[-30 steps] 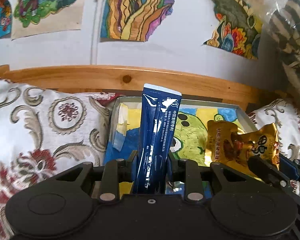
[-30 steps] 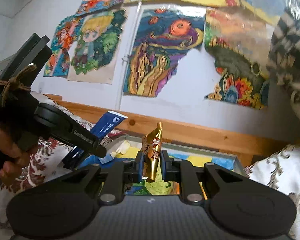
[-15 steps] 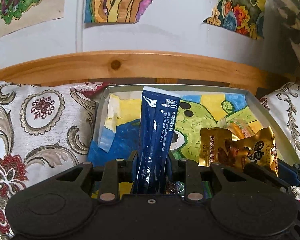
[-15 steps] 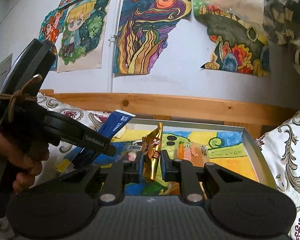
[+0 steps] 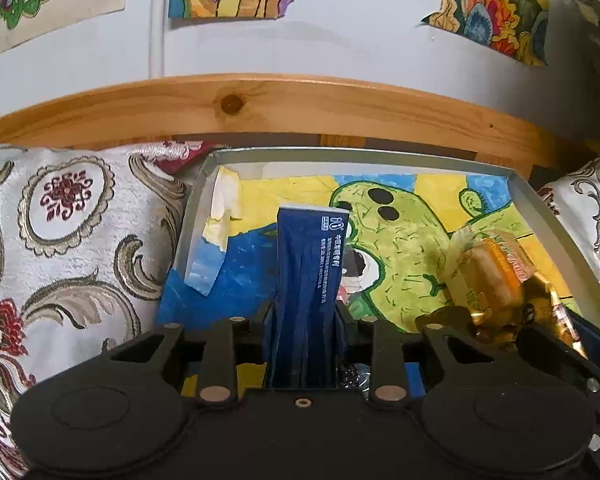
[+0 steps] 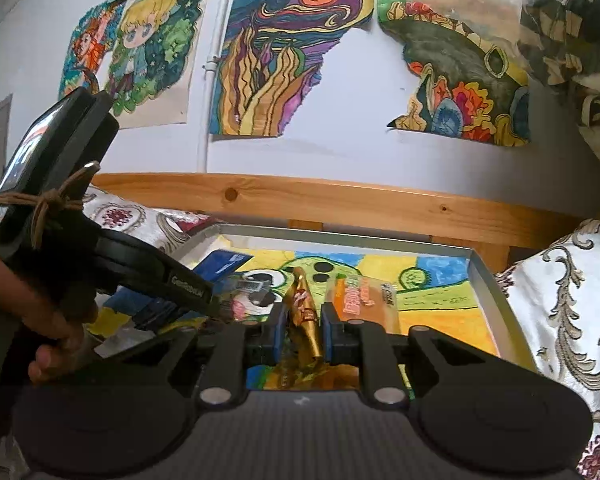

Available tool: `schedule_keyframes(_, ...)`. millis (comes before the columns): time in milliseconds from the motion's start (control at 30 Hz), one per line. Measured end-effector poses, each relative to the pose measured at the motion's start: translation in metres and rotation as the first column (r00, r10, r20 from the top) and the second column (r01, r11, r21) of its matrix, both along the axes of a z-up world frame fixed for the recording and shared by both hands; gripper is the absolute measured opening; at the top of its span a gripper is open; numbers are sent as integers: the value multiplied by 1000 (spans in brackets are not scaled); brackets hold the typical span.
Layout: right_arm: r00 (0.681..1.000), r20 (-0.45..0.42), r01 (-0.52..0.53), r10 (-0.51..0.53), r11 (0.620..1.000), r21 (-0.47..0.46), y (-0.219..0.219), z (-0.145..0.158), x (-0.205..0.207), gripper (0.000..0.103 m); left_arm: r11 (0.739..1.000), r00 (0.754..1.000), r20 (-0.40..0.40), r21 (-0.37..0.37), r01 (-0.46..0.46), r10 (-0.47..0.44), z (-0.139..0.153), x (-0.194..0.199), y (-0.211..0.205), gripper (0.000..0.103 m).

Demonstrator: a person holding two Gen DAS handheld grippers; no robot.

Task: Organize snacks
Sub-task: 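Open the right tool releasing the gold candy into the tray while the left tool releases the blue packet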

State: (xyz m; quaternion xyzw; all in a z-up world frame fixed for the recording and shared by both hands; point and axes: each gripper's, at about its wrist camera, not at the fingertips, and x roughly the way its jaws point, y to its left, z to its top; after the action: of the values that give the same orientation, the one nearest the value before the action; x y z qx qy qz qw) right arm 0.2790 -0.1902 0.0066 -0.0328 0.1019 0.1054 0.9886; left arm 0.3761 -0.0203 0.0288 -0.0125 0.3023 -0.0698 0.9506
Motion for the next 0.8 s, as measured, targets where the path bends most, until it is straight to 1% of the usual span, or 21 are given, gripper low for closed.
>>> schedule_keyframes(33, 1000, 0, 8, -8, 1000, -3, -1, 0, 0, 31, 1000, 1000, -4, -2, -8, 8, -1, 0, 1, 37)
schedule_keyframes(67, 1000, -2, 21, -21, 1000, -8, -1, -1, 0, 43, 1000, 1000, -6, -6, -14, 14, -1, 0, 1, 46)
schedule_keyframes(100, 999, -5, 32, -32, 999, -11, -2, -1, 0, 49, 1000, 1000, -5, -12, -21, 21, 0, -1, 2, 58)
schedule_keyframes(133, 999, -6, 39, -39, 999, -10, -3, -1, 0, 56, 999, 1000, -2, -17, -28, 28, 1, -2, 3, 63)
schedule_keyframes(167, 999, -8, 43, -43, 999, -5, -5, 0, -1, 59, 999, 999, 5, -21, -37, 37, 2, -4, 4, 69)
schedule_keyframes(200, 999, -11, 44, -44, 999, -2, -6, 1, -2, 61, 999, 999, 10, -26, -43, 44, 4, -7, 4, 71)
schedule_keyframes(233, 999, -12, 47, -47, 999, -3, -6, 2, -3, 66, 999, 999, 11, -29, -46, 47, 6, -8, 5, 73)
schedule_keyframes(267, 999, -9, 51, -51, 999, -6, -7, 3, -4, 71, 998, 999, 10, -33, -51, 52, 9, -11, 5, 78)
schedule_keyframes(300, 999, -6, 53, -53, 999, -8, -7, 5, -6, 73, 998, 998, 10, -37, -57, 57, 10, -13, 6, 80)
schedule_keyframes(367, 999, 4, 53, -53, 999, -9, -9, 9, -12, 79, 997, 998, 11, -47, -67, 67, 15, -19, 7, 81)
schedule_keyframes(433, 998, 14, 54, -54, 998, -9, -11, 15, -19, 83, 995, 997, 12, -59, -79, 80, 20, -26, 9, 87)
schedule_keyframes(467, 998, 20, 56, -56, 998, -11, -12, 19, -23, 86, 994, 996, 18, -66, -86, 87, 23, -31, 10, 92)
schedule_keyframes(567, 997, 42, 62, -62, 998, -12, -16, 29, -38, 95, 992, 994, 42, -83, -96, 100, 34, -48, 12, 99)
schedule_keyframes(700, 995, 58, 76, -75, 997, -9, -21, 44, -58, 102, 991, 992, 70, -94, -100, 106, 49, -73, 16, 102)
schedule_keyframes(800, 994, 68, 87, -86, 996, -3, -26, 55, -76, 103, 988, 989, 93, -110, -106, 116, 60, -94, 19, 102)
